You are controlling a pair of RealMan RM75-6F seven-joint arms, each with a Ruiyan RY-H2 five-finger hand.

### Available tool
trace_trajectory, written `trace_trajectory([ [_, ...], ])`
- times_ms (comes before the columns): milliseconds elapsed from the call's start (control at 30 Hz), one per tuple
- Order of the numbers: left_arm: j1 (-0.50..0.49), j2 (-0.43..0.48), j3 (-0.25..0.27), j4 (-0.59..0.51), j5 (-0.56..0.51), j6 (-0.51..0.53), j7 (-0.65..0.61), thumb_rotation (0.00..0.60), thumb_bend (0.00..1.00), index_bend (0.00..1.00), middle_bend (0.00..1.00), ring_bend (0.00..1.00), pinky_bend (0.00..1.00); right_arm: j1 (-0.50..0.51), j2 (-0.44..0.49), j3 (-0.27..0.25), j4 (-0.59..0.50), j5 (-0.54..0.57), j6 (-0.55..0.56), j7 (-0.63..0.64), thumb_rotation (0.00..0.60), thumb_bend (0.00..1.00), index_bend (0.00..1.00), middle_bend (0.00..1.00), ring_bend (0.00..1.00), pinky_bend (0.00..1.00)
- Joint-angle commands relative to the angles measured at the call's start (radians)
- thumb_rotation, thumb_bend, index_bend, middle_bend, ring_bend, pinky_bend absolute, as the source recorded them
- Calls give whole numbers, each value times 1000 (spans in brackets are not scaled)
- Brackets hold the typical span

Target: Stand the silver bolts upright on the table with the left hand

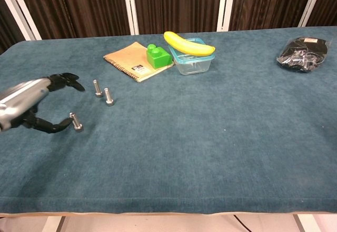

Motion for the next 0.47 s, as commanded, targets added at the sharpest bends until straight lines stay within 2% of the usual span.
trace_trajectory([
  [33, 77, 130, 68, -76, 113, 141, -9, 600, 365, 104, 31, 0, 0, -2, 1, 2, 0, 6, 2, 4, 600, 290, 0, 0, 0, 36],
  [133, 156, 247, 126, -97, 176, 249, -58, 600, 366, 14, 2, 0, 0, -5, -1, 4, 2, 3, 13, 2, 600, 290, 0, 0, 0, 36],
  [200, 211, 299, 156, -99, 196, 316, -119, 600, 366, 0, 0, 0, 0, -10, -4, 7, -1, 8, 21, 1, 600, 290, 0, 0, 0, 36],
  [333, 252, 342, 190, -85, 249, 367, -217, 600, 365, 0, 0, 0, 0, -18, -11, 15, -4, 19, 34, -5, 600, 289, 0, 0, 0, 36],
  [467, 263, 343, 187, -57, 279, 392, -214, 600, 364, 0, 0, 0, 0, -22, -16, 23, -8, 30, 42, -10, 600, 290, 0, 0, 0, 36],
])
